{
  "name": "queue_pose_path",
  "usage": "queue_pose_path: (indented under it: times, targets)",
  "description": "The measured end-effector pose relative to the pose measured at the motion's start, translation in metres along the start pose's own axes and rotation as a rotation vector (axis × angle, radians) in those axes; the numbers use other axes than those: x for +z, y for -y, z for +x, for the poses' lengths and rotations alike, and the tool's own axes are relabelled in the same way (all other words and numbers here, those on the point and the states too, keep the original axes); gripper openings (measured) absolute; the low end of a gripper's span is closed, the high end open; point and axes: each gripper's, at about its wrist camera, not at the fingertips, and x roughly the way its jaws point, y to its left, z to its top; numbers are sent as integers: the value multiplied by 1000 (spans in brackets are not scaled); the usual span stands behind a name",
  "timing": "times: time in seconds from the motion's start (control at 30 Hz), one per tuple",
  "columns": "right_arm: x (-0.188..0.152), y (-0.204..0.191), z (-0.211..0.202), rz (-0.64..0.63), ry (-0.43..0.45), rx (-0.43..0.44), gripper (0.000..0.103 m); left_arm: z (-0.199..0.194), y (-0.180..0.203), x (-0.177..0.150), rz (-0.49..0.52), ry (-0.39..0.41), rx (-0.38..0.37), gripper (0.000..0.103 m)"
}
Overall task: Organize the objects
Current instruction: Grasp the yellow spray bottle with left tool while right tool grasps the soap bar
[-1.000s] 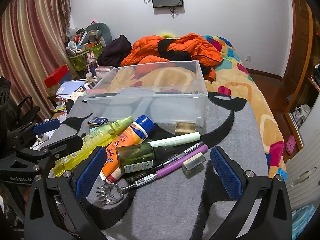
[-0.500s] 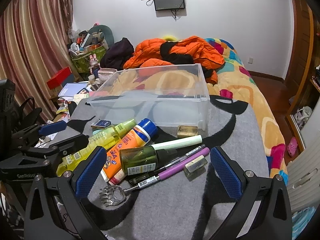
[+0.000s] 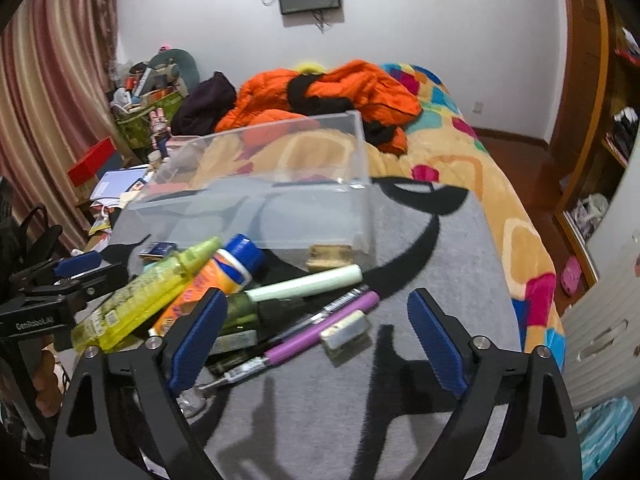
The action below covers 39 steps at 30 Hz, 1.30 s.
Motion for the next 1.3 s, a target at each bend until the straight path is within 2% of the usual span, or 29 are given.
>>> queue_pose_path:
  times: [0.1, 0.33, 0.6, 0.7, 0.87, 1.03, 1.3]
  targets:
    - [-3, 14, 8, 32, -26, -14, 83, 10, 0, -6, 11, -37, -9, 88]
    - [-15, 32, 29, 95, -109, -3, 67, 33, 5, -14, 31, -108, -27, 76]
    - [-19, 30, 44, 101, -158, 23, 48, 41, 3, -10, 45, -108, -57, 64]
    - [-22, 30, 49, 104, -175, 40, 39, 40, 2, -12, 54, -113, -69, 59]
    - [-25, 29, 47, 87, -175, 28, 24, 29, 8, -23, 113, -121, -45, 47]
    - [-32, 29, 42, 58, -182, 17, 15, 16, 7, -35, 136, -135, -32, 42]
    - [-37, 33, 34, 27, -204, 6, 16, 27, 1, -26, 118, -198, -70, 42]
